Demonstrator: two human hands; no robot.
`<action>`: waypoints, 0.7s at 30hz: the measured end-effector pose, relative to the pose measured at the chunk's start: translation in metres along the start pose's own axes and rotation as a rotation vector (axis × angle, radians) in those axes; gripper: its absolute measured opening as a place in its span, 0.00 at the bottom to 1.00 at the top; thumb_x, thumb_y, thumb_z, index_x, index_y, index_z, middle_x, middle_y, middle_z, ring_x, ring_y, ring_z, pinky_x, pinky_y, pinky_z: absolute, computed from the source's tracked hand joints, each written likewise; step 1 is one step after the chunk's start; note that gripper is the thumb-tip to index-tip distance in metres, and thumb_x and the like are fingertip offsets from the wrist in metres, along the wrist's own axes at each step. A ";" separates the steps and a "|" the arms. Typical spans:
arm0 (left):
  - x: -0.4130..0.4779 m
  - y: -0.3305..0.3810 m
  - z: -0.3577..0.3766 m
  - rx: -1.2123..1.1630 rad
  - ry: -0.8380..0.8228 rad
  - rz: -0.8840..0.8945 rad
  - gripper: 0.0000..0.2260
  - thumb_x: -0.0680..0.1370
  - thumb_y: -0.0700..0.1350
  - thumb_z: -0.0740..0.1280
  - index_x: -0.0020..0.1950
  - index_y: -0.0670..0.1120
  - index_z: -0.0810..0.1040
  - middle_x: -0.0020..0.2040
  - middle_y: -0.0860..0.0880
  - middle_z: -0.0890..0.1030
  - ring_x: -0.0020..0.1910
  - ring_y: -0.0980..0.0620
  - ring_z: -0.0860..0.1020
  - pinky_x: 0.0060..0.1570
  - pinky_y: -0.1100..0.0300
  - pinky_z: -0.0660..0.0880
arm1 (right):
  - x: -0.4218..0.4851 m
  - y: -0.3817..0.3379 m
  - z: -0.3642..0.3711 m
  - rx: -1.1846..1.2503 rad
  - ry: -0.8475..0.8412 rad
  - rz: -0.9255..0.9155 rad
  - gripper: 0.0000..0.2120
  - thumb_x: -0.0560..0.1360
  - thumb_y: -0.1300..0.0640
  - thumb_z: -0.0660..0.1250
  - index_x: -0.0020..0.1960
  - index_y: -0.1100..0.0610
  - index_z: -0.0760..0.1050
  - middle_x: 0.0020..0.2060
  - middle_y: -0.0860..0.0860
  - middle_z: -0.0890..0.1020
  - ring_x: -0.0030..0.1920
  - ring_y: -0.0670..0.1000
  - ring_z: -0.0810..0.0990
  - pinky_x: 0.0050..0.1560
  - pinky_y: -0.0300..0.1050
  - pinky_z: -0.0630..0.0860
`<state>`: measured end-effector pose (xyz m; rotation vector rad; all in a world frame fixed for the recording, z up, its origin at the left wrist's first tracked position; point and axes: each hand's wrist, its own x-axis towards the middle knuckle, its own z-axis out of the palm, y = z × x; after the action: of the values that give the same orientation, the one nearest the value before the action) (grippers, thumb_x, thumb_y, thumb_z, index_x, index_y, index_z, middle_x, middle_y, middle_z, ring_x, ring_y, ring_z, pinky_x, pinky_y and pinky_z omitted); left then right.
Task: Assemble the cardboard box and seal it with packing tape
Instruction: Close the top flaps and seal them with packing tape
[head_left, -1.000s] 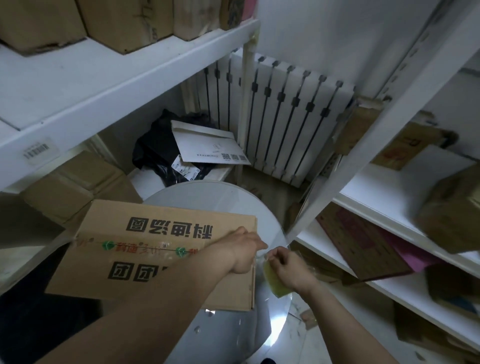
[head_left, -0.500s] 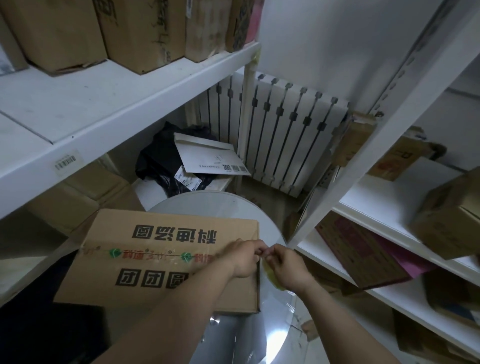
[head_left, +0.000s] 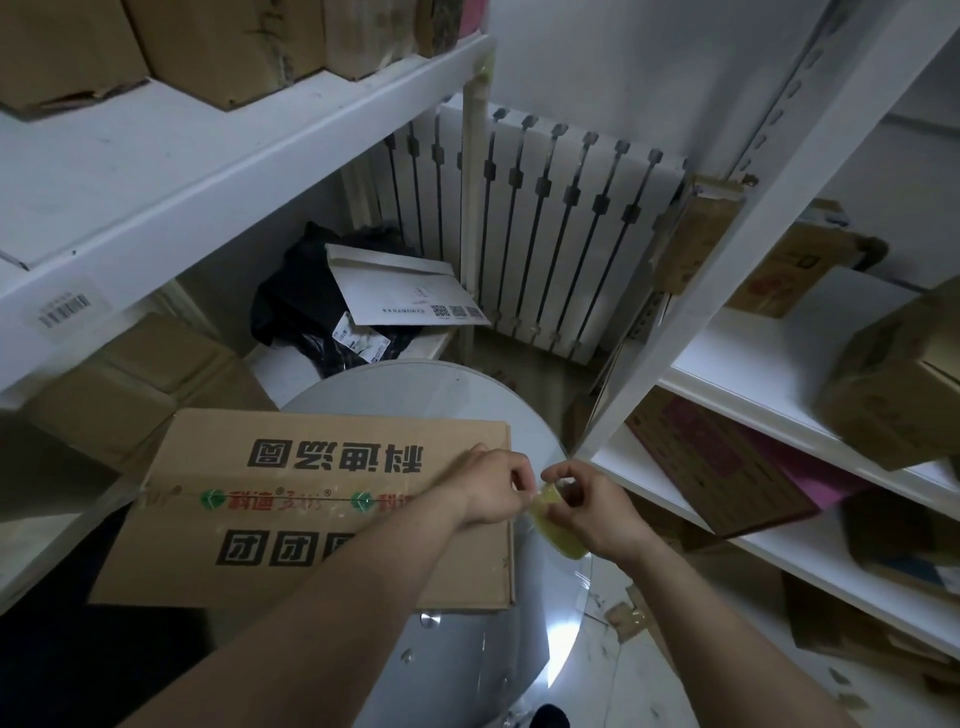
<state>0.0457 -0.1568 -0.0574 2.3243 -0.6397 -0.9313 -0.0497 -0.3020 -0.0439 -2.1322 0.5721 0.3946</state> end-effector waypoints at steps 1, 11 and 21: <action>0.001 0.001 0.000 -0.014 -0.003 0.008 0.08 0.71 0.49 0.68 0.36 0.63 0.77 0.49 0.54 0.79 0.53 0.54 0.73 0.59 0.55 0.74 | 0.001 0.000 0.000 -0.023 0.003 -0.012 0.14 0.75 0.58 0.69 0.58 0.45 0.74 0.51 0.49 0.79 0.52 0.51 0.78 0.51 0.44 0.77; 0.005 0.007 0.000 -0.042 -0.050 0.035 0.06 0.71 0.48 0.65 0.37 0.57 0.79 0.43 0.56 0.83 0.51 0.51 0.77 0.57 0.57 0.75 | 0.010 -0.003 0.000 -0.315 -0.023 -0.063 0.07 0.75 0.57 0.63 0.52 0.51 0.75 0.44 0.50 0.78 0.47 0.53 0.77 0.44 0.42 0.72; 0.008 0.010 -0.005 -0.051 -0.017 0.045 0.03 0.72 0.50 0.71 0.40 0.52 0.81 0.34 0.58 0.77 0.41 0.54 0.77 0.49 0.59 0.77 | 0.012 -0.005 0.001 -0.212 -0.049 -0.001 0.07 0.74 0.56 0.62 0.41 0.44 0.70 0.44 0.47 0.78 0.49 0.52 0.77 0.45 0.41 0.70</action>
<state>0.0523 -0.1674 -0.0512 2.2507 -0.6650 -0.9372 -0.0369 -0.3017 -0.0474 -2.3174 0.5204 0.5258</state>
